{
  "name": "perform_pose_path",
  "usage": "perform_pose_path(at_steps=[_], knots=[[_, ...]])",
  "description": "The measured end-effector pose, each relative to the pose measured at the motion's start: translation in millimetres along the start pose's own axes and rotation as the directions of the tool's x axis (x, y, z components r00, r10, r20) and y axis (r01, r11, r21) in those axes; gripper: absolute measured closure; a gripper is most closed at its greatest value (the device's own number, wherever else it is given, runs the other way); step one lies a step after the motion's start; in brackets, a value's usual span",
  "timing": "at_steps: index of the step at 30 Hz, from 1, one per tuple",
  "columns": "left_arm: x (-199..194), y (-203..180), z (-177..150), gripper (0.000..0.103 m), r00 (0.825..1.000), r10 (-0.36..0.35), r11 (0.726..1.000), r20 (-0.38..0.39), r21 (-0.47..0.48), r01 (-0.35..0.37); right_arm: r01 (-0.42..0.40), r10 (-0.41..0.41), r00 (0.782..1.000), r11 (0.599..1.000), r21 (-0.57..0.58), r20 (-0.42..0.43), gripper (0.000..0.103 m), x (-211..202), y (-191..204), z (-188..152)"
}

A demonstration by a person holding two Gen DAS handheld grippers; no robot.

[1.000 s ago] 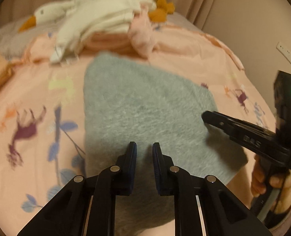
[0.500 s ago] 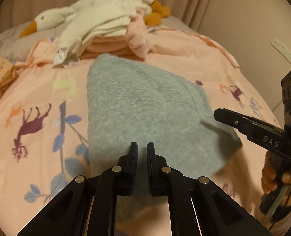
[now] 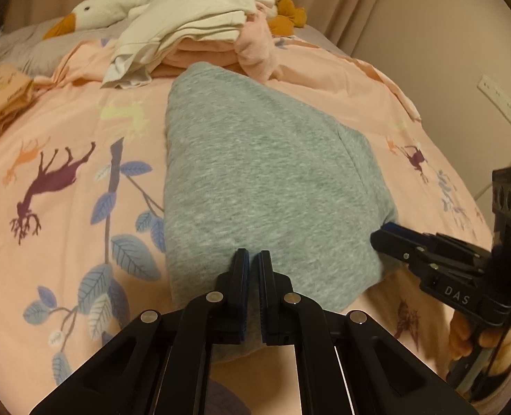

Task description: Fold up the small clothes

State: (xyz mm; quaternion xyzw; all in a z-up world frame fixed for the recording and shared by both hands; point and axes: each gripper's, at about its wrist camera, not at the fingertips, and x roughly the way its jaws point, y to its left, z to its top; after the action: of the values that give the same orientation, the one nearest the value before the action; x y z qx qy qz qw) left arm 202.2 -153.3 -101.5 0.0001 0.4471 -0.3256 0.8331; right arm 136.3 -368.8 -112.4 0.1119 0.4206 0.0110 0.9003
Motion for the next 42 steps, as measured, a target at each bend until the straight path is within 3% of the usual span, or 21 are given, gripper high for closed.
perform_pose_path(at_steps=[9, 18, 21, 24, 25, 42], knots=[[-6, -4, -3, 0.100, 0.999, 0.033, 0.999, -0.002, -0.001, -0.033, -0.076, 0.076, 0.997, 0.991, 0.106, 0.001, 0.077, -6, -11, -1], [-13, -2, -10, 0.099, 0.999, 0.044, 0.999, -0.003, -0.010, -0.045, -0.100, 0.102, 0.995, 0.985, 0.137, -0.004, 0.077, -16, -15, -3], [-15, -1, -12, 0.091, 0.998, 0.055, 0.998, -0.006, -0.008, -0.055, -0.102, 0.104, 0.994, 0.985, 0.142, -0.008, 0.076, -18, -15, -4], [-15, 0, -13, 0.063, 0.998, 0.066, 0.998, -0.017, -0.013, -0.066, -0.105, 0.108, 0.994, 0.984, 0.144, -0.013, 0.075, -20, -14, -5], [-15, 2, -14, 0.059, 0.998, 0.067, 0.998, -0.021, -0.018, -0.067, -0.105, 0.108, 0.994, 0.984, 0.144, -0.014, 0.075, -21, -14, -6], [-22, 5, -18, 0.059, 0.996, 0.085, 0.996, -0.025, -0.013, -0.085, -0.132, 0.137, 0.991, 0.976, 0.171, -0.015, 0.073, -26, -17, -13]])
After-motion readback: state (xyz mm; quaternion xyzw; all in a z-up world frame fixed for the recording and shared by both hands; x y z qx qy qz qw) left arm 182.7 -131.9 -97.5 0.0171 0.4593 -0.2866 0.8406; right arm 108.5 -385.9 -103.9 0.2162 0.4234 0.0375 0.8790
